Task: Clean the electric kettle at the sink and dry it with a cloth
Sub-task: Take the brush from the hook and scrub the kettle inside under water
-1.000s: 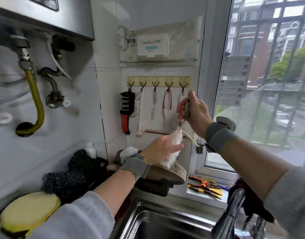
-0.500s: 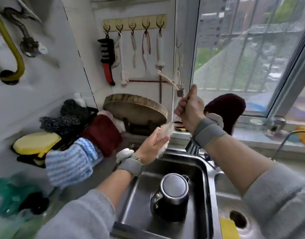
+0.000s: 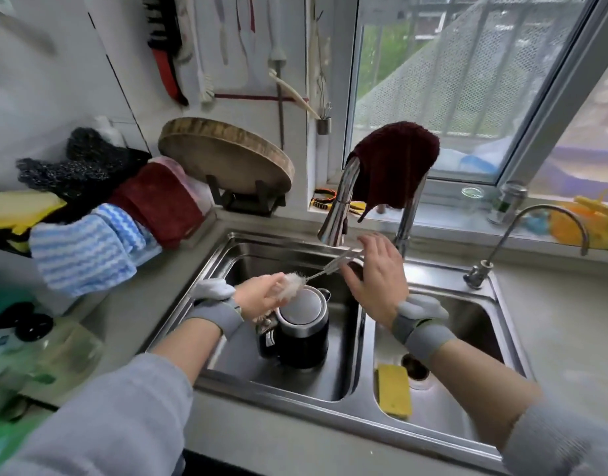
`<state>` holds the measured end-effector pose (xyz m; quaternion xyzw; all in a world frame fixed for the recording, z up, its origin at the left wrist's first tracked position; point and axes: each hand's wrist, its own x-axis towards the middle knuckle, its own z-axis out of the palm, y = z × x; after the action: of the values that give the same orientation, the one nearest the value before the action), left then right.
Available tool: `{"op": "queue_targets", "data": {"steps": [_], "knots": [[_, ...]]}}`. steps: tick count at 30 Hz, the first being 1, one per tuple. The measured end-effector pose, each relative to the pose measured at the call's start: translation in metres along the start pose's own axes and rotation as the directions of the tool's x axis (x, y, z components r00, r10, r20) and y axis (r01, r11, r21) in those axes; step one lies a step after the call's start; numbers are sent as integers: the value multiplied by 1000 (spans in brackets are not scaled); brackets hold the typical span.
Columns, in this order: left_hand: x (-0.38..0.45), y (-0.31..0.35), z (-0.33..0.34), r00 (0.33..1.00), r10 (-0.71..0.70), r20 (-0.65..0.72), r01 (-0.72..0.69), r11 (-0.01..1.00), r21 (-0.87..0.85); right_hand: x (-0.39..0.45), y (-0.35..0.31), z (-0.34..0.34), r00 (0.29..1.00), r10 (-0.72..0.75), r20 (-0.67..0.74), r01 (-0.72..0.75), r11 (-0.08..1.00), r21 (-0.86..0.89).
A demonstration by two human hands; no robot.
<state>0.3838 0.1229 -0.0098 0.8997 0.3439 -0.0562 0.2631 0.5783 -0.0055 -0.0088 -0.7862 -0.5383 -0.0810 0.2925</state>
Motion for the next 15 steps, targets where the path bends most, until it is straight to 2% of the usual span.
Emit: {"op": "queue_targets", "data": {"steps": [1,3,6,7,9,12,13,15], "knots": [[4,-2,0,999,-19,44,16,998,53,-3,3,-1,999,-30,31,32,995,-92],[12,-5,4,993,-38,115,22,990,142,-7,11,4,973,-70,219,104,984,-148],[26,-2,14,992,-7,125,-14,986,168,-11,14,23,815,-159,557,273,954,-127],[34,-2,15,993,18,118,-40,982,187,-10,13,31,771,-117,626,258,956,-139],[50,-6,16,991,56,121,-81,974,214,-4,13,43,734,0,679,169,968,-184],[75,-23,14,993,106,52,-109,993,43,8,16,62,735,122,667,10,982,-190],[82,-29,15,997,74,-11,-74,996,-51,12,18,65,736,174,654,-70,981,-182],[93,-49,22,990,-113,-83,92,972,-216,21,24,73,735,293,612,-217,956,-196]]}}
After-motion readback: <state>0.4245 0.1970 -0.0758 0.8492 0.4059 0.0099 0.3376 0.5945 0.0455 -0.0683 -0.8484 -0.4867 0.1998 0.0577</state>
